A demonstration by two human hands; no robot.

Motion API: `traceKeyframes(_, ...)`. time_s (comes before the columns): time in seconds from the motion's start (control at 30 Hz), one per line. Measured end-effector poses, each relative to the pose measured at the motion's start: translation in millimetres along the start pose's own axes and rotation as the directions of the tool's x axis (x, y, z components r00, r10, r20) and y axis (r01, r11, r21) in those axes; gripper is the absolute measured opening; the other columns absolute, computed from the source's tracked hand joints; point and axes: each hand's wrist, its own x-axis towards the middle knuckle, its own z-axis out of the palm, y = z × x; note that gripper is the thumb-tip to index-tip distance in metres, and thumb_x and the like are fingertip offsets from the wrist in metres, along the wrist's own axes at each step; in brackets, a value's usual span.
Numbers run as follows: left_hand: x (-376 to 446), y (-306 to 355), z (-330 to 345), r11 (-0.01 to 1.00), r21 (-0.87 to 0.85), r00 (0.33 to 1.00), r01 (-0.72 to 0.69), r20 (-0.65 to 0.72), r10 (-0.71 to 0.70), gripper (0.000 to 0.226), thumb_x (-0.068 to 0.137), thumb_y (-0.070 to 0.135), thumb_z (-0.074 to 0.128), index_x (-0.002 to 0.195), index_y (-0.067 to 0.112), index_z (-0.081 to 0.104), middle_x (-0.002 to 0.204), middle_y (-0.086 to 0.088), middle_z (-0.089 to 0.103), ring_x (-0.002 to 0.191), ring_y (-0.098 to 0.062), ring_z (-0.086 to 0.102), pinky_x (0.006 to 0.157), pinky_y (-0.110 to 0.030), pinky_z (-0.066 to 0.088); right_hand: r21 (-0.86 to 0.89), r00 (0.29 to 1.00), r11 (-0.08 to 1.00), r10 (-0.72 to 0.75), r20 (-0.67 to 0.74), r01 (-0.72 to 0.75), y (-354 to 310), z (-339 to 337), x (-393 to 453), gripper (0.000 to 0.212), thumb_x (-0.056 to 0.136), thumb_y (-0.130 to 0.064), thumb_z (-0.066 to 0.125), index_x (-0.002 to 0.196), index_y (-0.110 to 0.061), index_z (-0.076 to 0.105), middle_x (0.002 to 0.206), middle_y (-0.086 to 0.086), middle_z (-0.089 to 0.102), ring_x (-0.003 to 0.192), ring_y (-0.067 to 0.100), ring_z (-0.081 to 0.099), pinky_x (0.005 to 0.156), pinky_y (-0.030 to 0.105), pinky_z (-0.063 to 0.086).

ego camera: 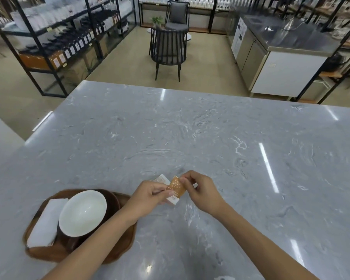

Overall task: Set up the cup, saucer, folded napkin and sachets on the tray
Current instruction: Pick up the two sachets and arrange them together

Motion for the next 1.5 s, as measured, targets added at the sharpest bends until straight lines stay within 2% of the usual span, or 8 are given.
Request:
traceKeyframes(0.27, -9, 2, 3, 0.98, -0.188, 0.974, -0.071, -0.223, 0.027, 0.012, 0.085, 0.015, 0.079, 0.097, 0.015, 0.079, 0.095, -0.005, 0.081, 0.091, -0.021, 0.077, 0.078, -0.024, 0.06, 0.203, 0.994, 0.978, 0.02, 0.112, -0.043, -3, 2, -22, 0.036, 0.094, -0.008, 0.066, 0.118, -0.035, 0.065, 0.077, -0.017, 0.074, 0.076, 0.004, 0.072, 0.07, 0.011, 0.05)
traceKeyframes(0.47, -12, 4, 8, 0.971, -0.221, 0.967, -0.09, -0.254, 0.032, 0.025, 0.079, 0.018, 0.083, 0.102, 0.015, 0.076, 0.097, -0.004, 0.081, 0.092, -0.021, 0.077, 0.08, -0.025, 0.06, 0.277, 0.994, 0.956, 0.081, 0.079, -0.1, -6, 12, -35, 0.011, 0.095, -0.027, 0.07, 0.103, -0.027, 0.077, 0.089, -0.013, 0.078, 0.083, 0.009, 0.074, 0.071, 0.019, 0.056)
traceKeyframes(0.7, -19, 1, 13, 0.919, -0.385, 0.965, -0.085, -0.262, -0.02, 0.037, 0.065, 0.03, 0.087, 0.098, 0.015, 0.079, 0.096, -0.01, 0.081, 0.092, -0.025, 0.077, 0.075, -0.021, 0.059, 0.522, 0.975, 0.825, 0.21, 0.071, -0.215, -9, 21, -42, 0.009, 0.091, -0.015, 0.075, 0.099, -0.012, 0.078, 0.088, 0.006, 0.08, 0.074, 0.017, 0.075, 0.068, 0.024, 0.058)
traceKeyframes(0.93, -31, -6, 8, 0.936, -0.346, 0.977, -0.072, -0.211, -0.003, 0.024, 0.081, 0.02, 0.079, 0.104, 0.014, 0.08, 0.101, -0.009, 0.08, 0.097, -0.026, 0.076, 0.084, -0.027, 0.061, 0.501, 0.973, 0.835, 0.223, 0.068, -0.226, -7, 36, -46, 0.01, 0.094, -0.02, 0.072, 0.099, -0.016, 0.079, 0.088, 0.003, 0.08, 0.079, 0.015, 0.075, 0.063, 0.022, 0.057)
traceKeyframes(1.03, -36, -9, 2, 0.985, -0.144, 0.961, -0.092, -0.271, 0.05, 0.019, 0.089, 0.014, 0.074, 0.102, 0.026, 0.08, 0.099, 0.005, 0.081, 0.096, -0.013, 0.076, 0.086, -0.022, 0.059, 0.394, 0.978, 0.895, 0.192, 0.084, -0.21, 1, 36, -36, 0.019, 0.1, -0.02, 0.063, 0.092, -0.019, 0.079, 0.085, 0.003, 0.077, 0.076, 0.01, 0.07, 0.066, 0.022, 0.056)
traceKeyframes(1.17, -42, -17, -1, 0.952, 0.296, 0.931, -0.078, -0.319, 0.175, 0.015, 0.091, 0.021, 0.073, 0.103, 0.025, 0.08, 0.093, 0.021, 0.079, 0.088, 0.006, 0.072, 0.078, -0.012, 0.055, -0.101, 0.999, 0.994, -0.031, -0.031, 0.028, 13, 38, -7, 0.015, 0.096, -0.018, 0.066, 0.108, -0.017, 0.075, 0.103, -0.003, 0.074, 0.086, 0.007, 0.068, 0.074, 0.019, 0.054)
traceKeyframes(1.33, -47, -20, 6, 0.938, 0.338, 0.931, -0.078, -0.312, 0.19, 0.016, 0.091, 0.015, 0.073, 0.105, 0.016, 0.08, 0.093, 0.01, 0.08, 0.088, 0.001, 0.073, 0.08, -0.022, 0.059, -0.499, 0.982, 0.853, -0.069, 0.178, 0.15, 12, 56, 22, 0.058, 0.088, -0.061, 0.062, 0.132, -0.023, 0.062, 0.127, -0.002, 0.06, 0.12, 0.017, 0.053, 0.085, 0.036, 0.055)
traceKeyframes(1.5, -54, -23, 1, 0.949, 0.31, 0.934, -0.057, -0.318, 0.16, 0.016, 0.09, 0.01, 0.073, 0.103, 0.014, 0.08, 0.091, 0.008, 0.081, 0.086, 0.0, 0.074, 0.078, -0.023, 0.059, -0.656, 0.974, 0.726, -0.085, 0.209, 0.204, 11, 68, 30, 0.064, 0.085, -0.07, 0.055, 0.126, -0.022, 0.061, 0.123, 0.002, 0.059, 0.114, 0.024, 0.054, 0.076, 0.037, 0.056)
